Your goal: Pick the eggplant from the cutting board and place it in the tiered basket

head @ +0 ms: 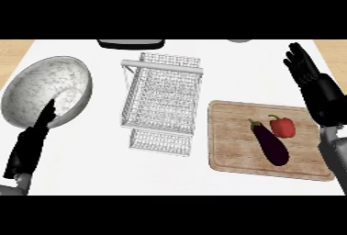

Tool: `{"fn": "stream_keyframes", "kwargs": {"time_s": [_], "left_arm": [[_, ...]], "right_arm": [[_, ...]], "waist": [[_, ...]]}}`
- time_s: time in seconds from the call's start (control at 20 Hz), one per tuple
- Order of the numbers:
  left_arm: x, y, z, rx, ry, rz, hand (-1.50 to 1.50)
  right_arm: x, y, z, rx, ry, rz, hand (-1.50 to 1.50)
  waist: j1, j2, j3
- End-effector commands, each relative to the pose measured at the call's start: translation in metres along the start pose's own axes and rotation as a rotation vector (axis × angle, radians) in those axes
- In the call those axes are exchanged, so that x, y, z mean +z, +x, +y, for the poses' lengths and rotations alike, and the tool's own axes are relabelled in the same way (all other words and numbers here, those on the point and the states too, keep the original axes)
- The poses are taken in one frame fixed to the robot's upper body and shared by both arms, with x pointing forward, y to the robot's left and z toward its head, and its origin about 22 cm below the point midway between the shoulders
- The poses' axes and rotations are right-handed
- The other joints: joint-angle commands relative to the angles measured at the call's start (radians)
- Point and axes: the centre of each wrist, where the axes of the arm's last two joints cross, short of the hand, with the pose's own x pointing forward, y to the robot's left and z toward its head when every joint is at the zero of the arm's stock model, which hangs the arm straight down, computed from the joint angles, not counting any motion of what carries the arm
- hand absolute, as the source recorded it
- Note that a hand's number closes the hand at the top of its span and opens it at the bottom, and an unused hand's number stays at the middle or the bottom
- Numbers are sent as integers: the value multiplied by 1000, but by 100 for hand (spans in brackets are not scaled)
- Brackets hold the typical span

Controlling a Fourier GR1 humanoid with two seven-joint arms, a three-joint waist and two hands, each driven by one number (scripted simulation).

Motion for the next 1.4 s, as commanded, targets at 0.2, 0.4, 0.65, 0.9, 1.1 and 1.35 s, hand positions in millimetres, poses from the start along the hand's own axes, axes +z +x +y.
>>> {"fn": "stream_keyframes", "kwargs": {"time_s": [0.2, 0.4, 0.65, 0.9, 1.1, 1.35], "left_arm": [[-6, 35, -20, 240, -111, -60, 0], [-3, 34, -31, 334, -146, -23, 0], [-6, 53, -32, 350, -179, -22, 0], [7, 45, -46, 332, -180, -27, 0], [-2, 44, -25, 331, -171, -23, 0], [1, 43, -30, 342, -193, -23, 0]], "right_arm": [[21, 21, 86, -161, 501, -213, 150], [41, -41, 35, 213, -15, 142, -150], [66, -29, 63, 264, 23, -8, -150], [38, 15, 25, 619, 63, -31, -150], [45, 42, 8, 930, 217, 76, -150], [52, 61, 17, 1137, 527, 308, -150]], "waist": [[-14, 3, 12], [-53, 7, 10], [-31, 5, 12], [-23, 1, 9], [-37, -3, 5], [-17, 0, 4]]}}
